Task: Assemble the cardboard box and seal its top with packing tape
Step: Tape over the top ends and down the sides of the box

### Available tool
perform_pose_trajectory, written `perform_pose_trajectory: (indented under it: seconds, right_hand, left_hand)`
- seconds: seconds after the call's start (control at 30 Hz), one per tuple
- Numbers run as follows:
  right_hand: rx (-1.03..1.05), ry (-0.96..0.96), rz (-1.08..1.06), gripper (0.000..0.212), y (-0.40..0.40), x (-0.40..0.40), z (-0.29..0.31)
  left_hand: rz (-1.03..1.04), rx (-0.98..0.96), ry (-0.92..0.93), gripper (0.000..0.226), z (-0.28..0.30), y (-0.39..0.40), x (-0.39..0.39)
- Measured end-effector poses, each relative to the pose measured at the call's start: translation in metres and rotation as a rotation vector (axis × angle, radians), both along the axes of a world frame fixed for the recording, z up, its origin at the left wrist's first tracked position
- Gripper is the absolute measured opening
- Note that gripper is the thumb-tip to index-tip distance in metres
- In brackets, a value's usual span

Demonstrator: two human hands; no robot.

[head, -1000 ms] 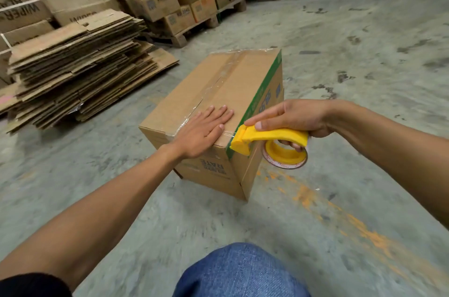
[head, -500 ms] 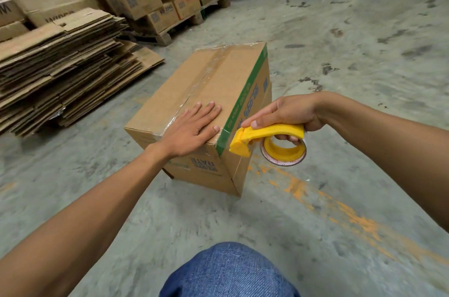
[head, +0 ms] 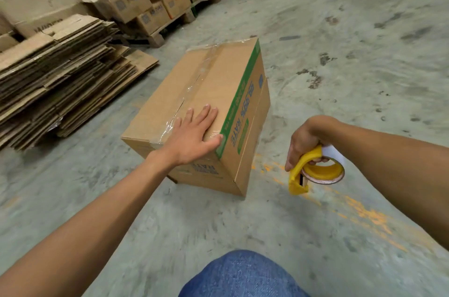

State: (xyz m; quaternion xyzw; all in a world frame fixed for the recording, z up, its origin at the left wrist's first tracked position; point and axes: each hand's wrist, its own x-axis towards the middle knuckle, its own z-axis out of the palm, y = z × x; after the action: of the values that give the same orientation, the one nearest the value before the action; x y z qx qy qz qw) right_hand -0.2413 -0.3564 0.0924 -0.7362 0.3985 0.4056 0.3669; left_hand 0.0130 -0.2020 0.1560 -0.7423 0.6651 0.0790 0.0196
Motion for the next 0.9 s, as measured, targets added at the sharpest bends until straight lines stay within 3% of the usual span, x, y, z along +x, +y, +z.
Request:
perform_pose_trajectory:
  seconds: [0.1, 0.2, 0.33, 0.43, 0.57, 0.67, 0.9]
  right_hand:
    - [0.012, -0.14, -0.069, 0.052, -0.012, 0.0, 0.015]
    - [-0.019, -0.137, -0.022, 0.065, -0.006, 0.009, 0.013]
    - [-0.11, -0.125, 0.124, 0.042, 0.023, 0.021, 0.002]
    - [-0.142, -0.175, 0.229, 0.04, 0.053, 0.033, -0.013]
    - [-0.153, -0.212, 0.341, 0.05, 0.089, 0.054, -0.033]
    - [-0.173, -0.275, 0.462, 0.059, 0.121, 0.072, -0.045]
    - [-0.215, -0.37, 0.748, 0.079, 0.172, 0.098, -0.08]
  left_hand:
    - [0.085, 0.002, -0.099, 0.083, -0.006, -0.002, -0.022]
    - [0.133, -0.126, -0.163, 0.077, -0.016, 0.003, -0.032]
    - [0.097, -0.238, -0.158, 0.074, -0.023, 0.019, -0.02]
    - [0.017, -0.214, -0.149, 0.072, -0.02, 0.039, 0.007]
    - [-0.077, -0.122, -0.13, 0.063, -0.013, 0.076, 0.068]
    - [-0.031, -0.091, -0.124, 0.056, -0.012, 0.105, 0.114]
    - [0.214, -0.266, -0.061, 0.06, -0.024, 0.151, 0.182]
